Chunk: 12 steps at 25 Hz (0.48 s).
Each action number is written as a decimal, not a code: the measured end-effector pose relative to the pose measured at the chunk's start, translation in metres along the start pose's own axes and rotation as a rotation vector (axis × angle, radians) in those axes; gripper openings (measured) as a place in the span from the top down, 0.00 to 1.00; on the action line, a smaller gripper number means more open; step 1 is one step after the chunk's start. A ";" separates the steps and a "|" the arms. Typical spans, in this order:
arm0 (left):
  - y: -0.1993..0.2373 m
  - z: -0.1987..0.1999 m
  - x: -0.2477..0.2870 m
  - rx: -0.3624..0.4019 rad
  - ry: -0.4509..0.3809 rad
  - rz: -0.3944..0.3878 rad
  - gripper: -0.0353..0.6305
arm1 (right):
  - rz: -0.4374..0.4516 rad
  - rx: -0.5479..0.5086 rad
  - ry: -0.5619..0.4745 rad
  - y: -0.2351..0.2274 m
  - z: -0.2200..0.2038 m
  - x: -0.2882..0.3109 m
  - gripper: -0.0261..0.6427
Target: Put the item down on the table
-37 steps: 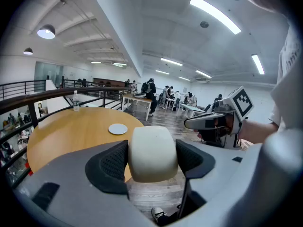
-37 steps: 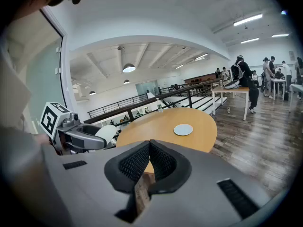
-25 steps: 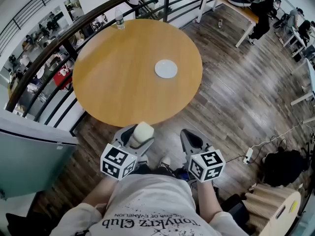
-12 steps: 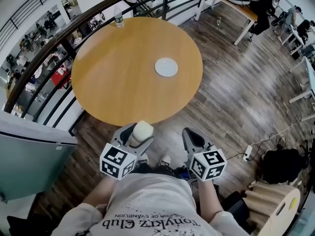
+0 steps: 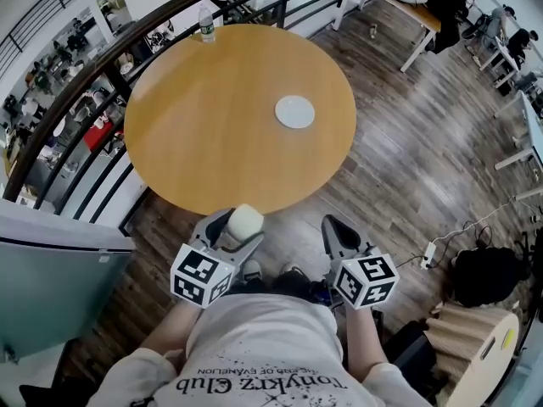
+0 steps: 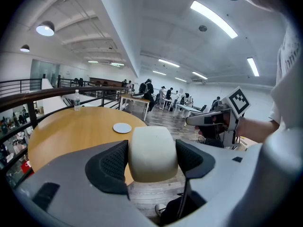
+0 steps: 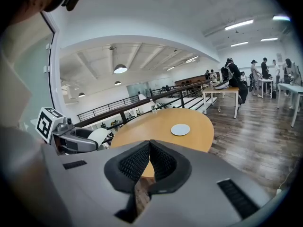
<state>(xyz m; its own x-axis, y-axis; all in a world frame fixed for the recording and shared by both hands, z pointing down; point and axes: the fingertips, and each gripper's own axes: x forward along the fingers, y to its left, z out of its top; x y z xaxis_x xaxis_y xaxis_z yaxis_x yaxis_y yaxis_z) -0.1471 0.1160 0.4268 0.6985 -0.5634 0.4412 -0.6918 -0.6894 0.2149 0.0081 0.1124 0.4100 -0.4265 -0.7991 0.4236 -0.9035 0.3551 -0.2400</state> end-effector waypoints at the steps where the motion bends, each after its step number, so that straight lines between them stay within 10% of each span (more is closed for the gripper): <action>1: 0.005 0.000 -0.001 -0.001 0.002 0.001 0.46 | -0.006 0.000 0.002 0.001 0.000 0.001 0.92; 12: 0.028 0.018 0.028 0.002 -0.004 -0.016 0.46 | -0.043 0.020 0.016 -0.033 0.005 0.029 0.92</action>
<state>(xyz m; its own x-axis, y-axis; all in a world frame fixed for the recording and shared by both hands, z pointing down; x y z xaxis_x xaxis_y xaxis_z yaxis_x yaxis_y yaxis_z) -0.1435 0.0725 0.4298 0.7105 -0.5538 0.4341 -0.6798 -0.6997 0.2199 0.0258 0.0747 0.4260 -0.3879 -0.8055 0.4480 -0.9202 0.3106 -0.2383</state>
